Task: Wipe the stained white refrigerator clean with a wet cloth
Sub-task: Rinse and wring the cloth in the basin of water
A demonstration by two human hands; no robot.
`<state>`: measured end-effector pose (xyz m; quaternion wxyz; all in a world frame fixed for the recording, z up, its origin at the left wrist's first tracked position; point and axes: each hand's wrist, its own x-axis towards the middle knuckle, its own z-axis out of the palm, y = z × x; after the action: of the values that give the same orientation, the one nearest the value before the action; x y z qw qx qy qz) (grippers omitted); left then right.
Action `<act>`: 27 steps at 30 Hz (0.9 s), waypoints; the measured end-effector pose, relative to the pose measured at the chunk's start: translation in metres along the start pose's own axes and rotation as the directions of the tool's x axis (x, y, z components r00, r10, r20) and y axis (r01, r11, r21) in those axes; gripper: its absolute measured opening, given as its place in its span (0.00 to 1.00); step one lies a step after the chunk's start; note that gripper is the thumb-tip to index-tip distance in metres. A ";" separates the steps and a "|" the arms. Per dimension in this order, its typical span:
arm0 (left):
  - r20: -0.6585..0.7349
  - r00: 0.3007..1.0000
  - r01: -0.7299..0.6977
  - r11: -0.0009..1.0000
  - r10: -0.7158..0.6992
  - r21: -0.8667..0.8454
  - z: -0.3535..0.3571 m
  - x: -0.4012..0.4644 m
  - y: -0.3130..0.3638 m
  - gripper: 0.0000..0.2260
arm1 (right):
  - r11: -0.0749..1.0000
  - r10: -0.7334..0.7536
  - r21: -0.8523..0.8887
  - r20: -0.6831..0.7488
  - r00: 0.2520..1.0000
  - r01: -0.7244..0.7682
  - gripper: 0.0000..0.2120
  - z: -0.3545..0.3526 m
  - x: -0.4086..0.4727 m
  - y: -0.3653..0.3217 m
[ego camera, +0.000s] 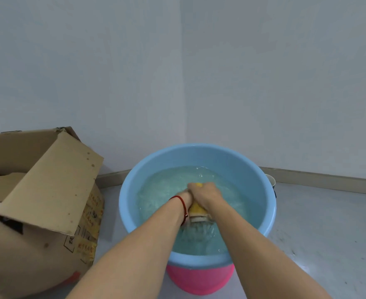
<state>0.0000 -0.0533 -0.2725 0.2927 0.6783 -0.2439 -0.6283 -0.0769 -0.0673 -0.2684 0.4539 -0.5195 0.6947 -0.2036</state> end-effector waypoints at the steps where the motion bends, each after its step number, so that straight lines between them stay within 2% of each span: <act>1: -0.008 1.000 0.010 1.000 -0.009 0.011 0.000 0.001 -0.001 0.13 | 0.993 -0.046 -0.107 -0.033 0.998 0.042 0.21 -0.003 -0.001 0.000; 3: -0.037 0.999 0.014 0.994 -0.010 0.111 -0.003 0.000 0.005 0.15 | 0.949 -0.123 -0.303 -0.093 0.988 0.089 0.21 -0.010 0.003 0.002; 6: -0.137 0.987 -0.030 0.932 0.084 0.360 -0.018 0.003 0.014 0.15 | 0.845 -0.208 -0.525 -0.148 0.967 0.101 0.18 -0.017 0.011 0.006; 9: -0.210 0.964 -0.051 0.893 0.161 0.447 -0.031 0.001 0.019 0.10 | 0.752 -0.205 -0.659 -0.196 0.959 0.026 0.19 -0.015 0.012 0.018; 11: -0.286 0.938 0.005 0.814 0.198 0.581 -0.034 0.004 0.014 0.21 | 0.722 -0.116 -0.691 -0.176 0.977 -0.039 0.22 -0.008 0.010 0.019; 12: -0.292 0.935 0.020 0.793 0.201 0.609 -0.033 0.006 0.011 0.25 | 0.740 -0.054 -0.669 -0.149 0.987 -0.060 0.23 -0.004 0.006 0.017; 14: -0.213 0.964 -0.009 0.822 0.158 0.569 -0.026 0.013 0.000 0.23 | 0.823 0.050 -0.562 -0.074 0.996 -0.083 0.24 0.008 0.005 0.010; 16: -0.161 0.983 -0.020 0.931 0.085 0.366 -0.018 0.026 -0.007 0.24 | 0.925 0.104 -0.368 -0.009 0.995 -0.100 0.25 0.013 0.004 0.003; 17: -0.146 0.987 -0.030 0.972 0.066 0.234 -0.014 0.028 -0.007 0.24 | 0.968 0.132 -0.218 0.028 0.991 -0.123 0.25 0.013 0.004 0.000; 19: -0.090 0.995 -0.044 0.996 0.051 0.079 -0.008 0.033 -0.007 0.18 | 0.985 0.150 0.073 0.084 0.985 -0.156 0.26 0.013 0.007 0.000; 20: -0.066 0.996 -0.048 0.996 0.052 0.071 -0.007 0.031 -0.005 0.15 | 0.986 0.124 0.105 0.072 0.990 -0.131 0.26 0.012 0.007 -0.001; 21: -0.051 0.998 -0.026 0.997 0.030 0.067 -0.007 0.027 -0.003 0.14 | 0.996 0.072 0.048 0.053 0.996 -0.075 0.25 0.008 0.003 -0.002; 23: -0.050 0.998 -0.017 0.989 0.024 0.144 -0.010 0.016 -0.002 0.12 | 0.977 -0.042 -0.209 -0.029 0.999 0.035 0.20 -0.001 0.003 0.000; 25: -0.081 0.996 -0.019 0.959 0.044 0.283 -0.014 0.009 0.003 0.12 | 0.881 -0.130 -0.466 -0.076 0.989 0.080 0.18 -0.011 0.009 0.004; 27: -0.134 0.988 -0.027 0.943 0.076 0.332 -0.023 0.006 0.008 0.10 | 0.780 -0.190 -0.622 -0.132 0.973 0.068 0.19 -0.017 0.013 0.009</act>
<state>0.0236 -0.0612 -0.2702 0.2085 0.7547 -0.3413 -0.5200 -0.0969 -0.0785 -0.2722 0.1783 -0.6636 0.7250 -0.0456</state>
